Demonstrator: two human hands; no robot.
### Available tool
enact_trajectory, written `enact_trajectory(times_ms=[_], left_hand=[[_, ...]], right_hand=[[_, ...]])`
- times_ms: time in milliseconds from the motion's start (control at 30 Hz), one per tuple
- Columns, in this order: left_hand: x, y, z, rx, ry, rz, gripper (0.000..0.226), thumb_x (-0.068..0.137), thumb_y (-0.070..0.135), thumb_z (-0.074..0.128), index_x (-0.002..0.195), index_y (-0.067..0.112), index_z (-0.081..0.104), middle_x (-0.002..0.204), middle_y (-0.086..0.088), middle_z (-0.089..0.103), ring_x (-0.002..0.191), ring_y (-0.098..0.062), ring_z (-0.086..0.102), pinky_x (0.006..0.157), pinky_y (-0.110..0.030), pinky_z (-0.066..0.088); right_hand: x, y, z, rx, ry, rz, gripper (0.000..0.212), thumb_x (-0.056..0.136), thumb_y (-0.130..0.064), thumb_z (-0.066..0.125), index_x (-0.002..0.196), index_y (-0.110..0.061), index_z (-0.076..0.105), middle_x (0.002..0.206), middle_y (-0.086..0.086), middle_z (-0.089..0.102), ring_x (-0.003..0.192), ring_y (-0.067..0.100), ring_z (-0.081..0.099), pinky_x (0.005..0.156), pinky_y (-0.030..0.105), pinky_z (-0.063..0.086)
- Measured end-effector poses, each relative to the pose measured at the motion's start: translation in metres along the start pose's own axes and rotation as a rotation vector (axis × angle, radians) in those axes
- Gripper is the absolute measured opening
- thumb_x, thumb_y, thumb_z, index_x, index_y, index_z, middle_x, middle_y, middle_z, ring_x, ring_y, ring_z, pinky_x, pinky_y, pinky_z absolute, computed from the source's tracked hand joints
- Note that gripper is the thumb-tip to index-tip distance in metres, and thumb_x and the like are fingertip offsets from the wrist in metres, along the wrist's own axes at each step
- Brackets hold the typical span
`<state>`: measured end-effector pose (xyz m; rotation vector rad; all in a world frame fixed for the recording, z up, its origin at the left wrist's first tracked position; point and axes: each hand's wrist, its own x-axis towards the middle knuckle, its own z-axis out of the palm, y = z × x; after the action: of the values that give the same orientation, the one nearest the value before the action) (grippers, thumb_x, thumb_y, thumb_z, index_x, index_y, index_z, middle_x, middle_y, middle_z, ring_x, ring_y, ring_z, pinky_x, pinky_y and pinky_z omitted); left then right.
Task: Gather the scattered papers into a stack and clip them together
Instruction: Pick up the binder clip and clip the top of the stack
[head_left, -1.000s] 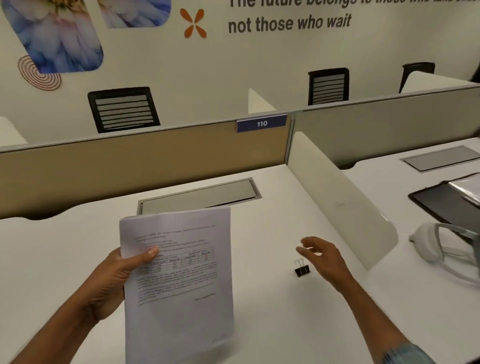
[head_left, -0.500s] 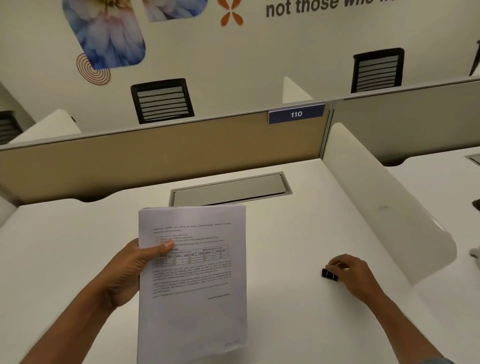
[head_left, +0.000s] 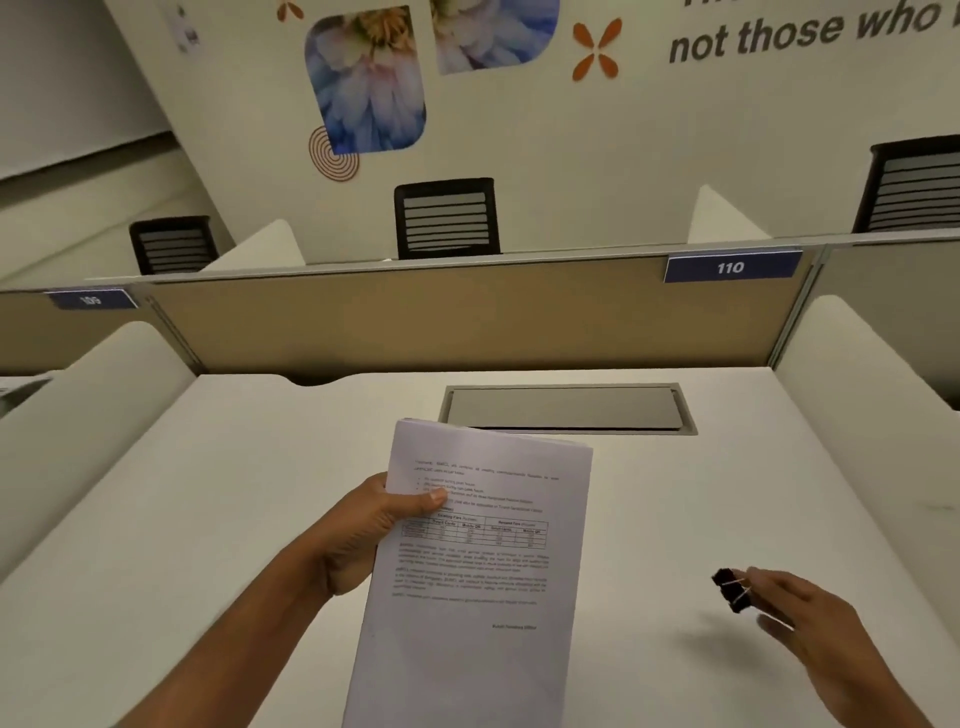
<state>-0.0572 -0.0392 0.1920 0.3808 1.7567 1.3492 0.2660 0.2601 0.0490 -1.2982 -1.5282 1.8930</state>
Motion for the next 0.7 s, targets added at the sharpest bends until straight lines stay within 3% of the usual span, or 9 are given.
enact_trajectory(times_ms=[167,333,433,567,700], left_hand=[[-0.011,-0.004,-0.008,0.005,0.017,-0.007,0.036,0.088,0.025,0.07,0.123,0.015,0.07,0.111,-0.013,0.079,0.1,-0.033,0.076,0.079,-0.045,0.063],[-0.023,-0.016,-0.009,-0.005,0.048,-0.03,0.029,0.094,0.022,0.069,0.122,0.015,0.07,0.111,-0.012,0.079,0.103,-0.036,0.075,0.094,-0.056,0.059],[-0.031,-0.022,-0.014,-0.024,0.04,-0.015,0.032,0.093,0.027,0.071,0.124,0.017,0.07,0.114,-0.013,0.078,0.107,-0.038,0.073,0.099,-0.06,0.055],[-0.044,-0.02,-0.027,-0.027,0.046,0.021,0.039,0.088,0.034,0.076,0.124,0.022,0.07,0.114,-0.011,0.078,0.106,-0.037,0.073,0.096,-0.06,0.056],[-0.059,-0.019,-0.046,-0.034,0.01,0.051,0.036,0.09,0.031,0.074,0.123,0.019,0.071,0.115,-0.01,0.078,0.106,-0.035,0.074,0.097,-0.056,0.057]], right_hand=[[-0.041,-0.068,0.074,0.103,-0.243,-0.134,0.026,0.089,-0.019,0.067,0.106,-0.004,0.079,0.112,0.012,0.078,0.105,0.026,0.066,0.088,0.035,0.046],[-0.086,-0.123,0.167,0.099,-0.429,-0.358,0.024,0.077,-0.02,0.075,0.09,-0.001,0.082,0.102,0.01,0.08,0.088,0.018,0.069,0.068,0.027,0.055],[-0.1,-0.132,0.217,0.027,-0.52,-0.434,0.009,0.083,-0.011,0.076,0.083,-0.003,0.082,0.098,0.009,0.077,0.088,0.017,0.069,0.07,0.027,0.056],[-0.103,-0.144,0.261,-0.029,-0.544,-0.488,0.011,0.088,-0.012,0.074,0.083,-0.006,0.082,0.096,0.009,0.074,0.093,0.025,0.068,0.078,0.032,0.057],[-0.109,-0.167,0.288,0.008,-0.564,-0.566,0.009,0.087,-0.007,0.075,0.082,-0.002,0.081,0.096,0.015,0.071,0.09,0.018,0.067,0.077,0.028,0.057]])
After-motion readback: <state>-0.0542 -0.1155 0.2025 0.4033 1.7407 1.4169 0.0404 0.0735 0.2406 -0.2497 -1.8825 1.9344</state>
